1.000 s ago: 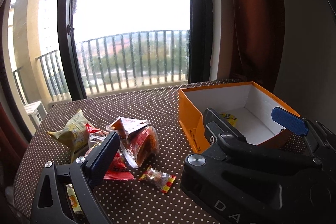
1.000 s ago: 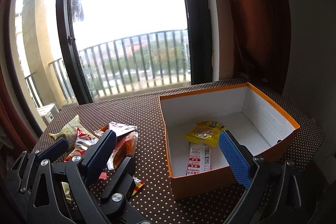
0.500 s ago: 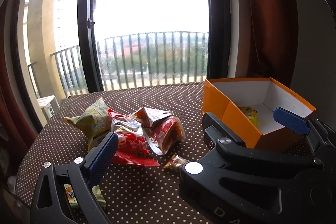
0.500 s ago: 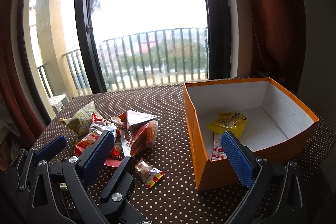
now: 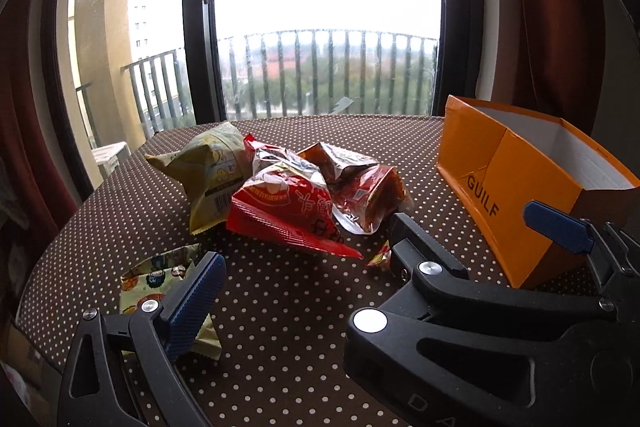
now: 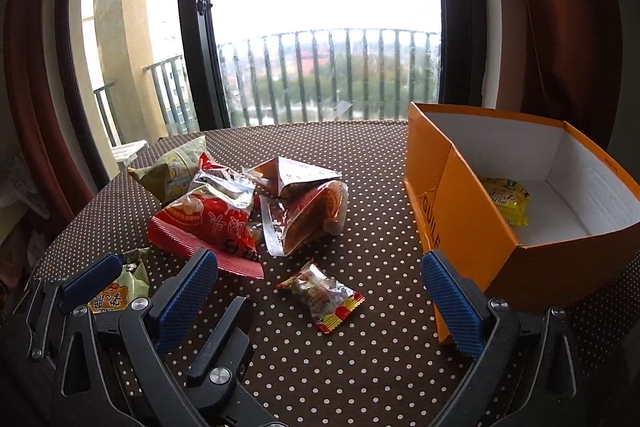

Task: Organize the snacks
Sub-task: 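Grasp small clear candy packet with red-yellow ends using right tool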

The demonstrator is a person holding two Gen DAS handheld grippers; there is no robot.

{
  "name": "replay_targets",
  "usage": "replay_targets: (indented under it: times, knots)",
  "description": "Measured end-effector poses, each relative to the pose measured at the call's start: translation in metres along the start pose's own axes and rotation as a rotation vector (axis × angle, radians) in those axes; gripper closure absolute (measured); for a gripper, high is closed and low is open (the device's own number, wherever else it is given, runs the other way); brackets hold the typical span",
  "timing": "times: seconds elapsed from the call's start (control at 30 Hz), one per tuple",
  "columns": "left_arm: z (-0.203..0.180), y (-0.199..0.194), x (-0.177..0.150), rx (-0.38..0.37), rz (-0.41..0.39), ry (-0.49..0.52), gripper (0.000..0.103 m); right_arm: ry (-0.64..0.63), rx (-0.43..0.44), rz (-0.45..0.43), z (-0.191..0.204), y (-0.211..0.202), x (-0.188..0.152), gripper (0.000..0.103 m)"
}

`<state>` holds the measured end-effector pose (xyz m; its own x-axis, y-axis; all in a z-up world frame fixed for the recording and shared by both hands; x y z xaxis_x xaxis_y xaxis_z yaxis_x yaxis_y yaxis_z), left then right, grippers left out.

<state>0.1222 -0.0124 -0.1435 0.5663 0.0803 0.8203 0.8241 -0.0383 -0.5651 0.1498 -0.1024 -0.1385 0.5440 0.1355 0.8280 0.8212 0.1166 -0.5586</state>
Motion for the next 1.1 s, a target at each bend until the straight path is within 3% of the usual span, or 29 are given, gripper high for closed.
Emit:
replay_targets:
  times: [0.37, 0.5, 0.77, 0.97, 1.03, 1.1]
  knots:
    - [0.006, 0.042, -0.028, 0.022, 0.109, -0.018, 0.004, -0.012, 0.023, 0.119, 0.002, 0.049, -0.026, 0.005]
    - [0.004, 0.057, -0.032, 0.027, 0.147, -0.019, 0.005, -0.012, 0.041, 0.158, 0.002, 0.065, -0.031, 0.017]
    - [0.002, 0.075, -0.037, 0.046, 0.231, -0.029, 0.006, -0.018, 0.067, 0.225, 0.001, 0.09, -0.036, 0.03]
    - [0.003, 0.076, -0.037, 0.055, 0.233, -0.04, 0.006, -0.033, 0.077, 0.235, 0.001, 0.096, -0.034, 0.041]
    - [0.001, 0.078, -0.037, 0.054, 0.235, -0.04, 0.006, -0.037, 0.071, 0.238, 0.001, 0.095, -0.033, 0.053]
    - [0.001, 0.078, -0.037, 0.05, 0.235, -0.038, 0.006, -0.035, 0.072, 0.238, 0.001, 0.093, -0.033, 0.056]
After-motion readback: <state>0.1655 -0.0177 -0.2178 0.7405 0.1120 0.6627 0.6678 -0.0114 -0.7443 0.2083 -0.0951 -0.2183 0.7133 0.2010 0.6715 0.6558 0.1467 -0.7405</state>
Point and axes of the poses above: each gripper's, at about its wrist camera, not at the fingertips, and y roughly the way its jaws point, z to its left, x to its top, the point moved 8 cm from there along y, roughly the way its jaws point, and after that the axes turned 6 degrees about -y, right-handed, at the moved point
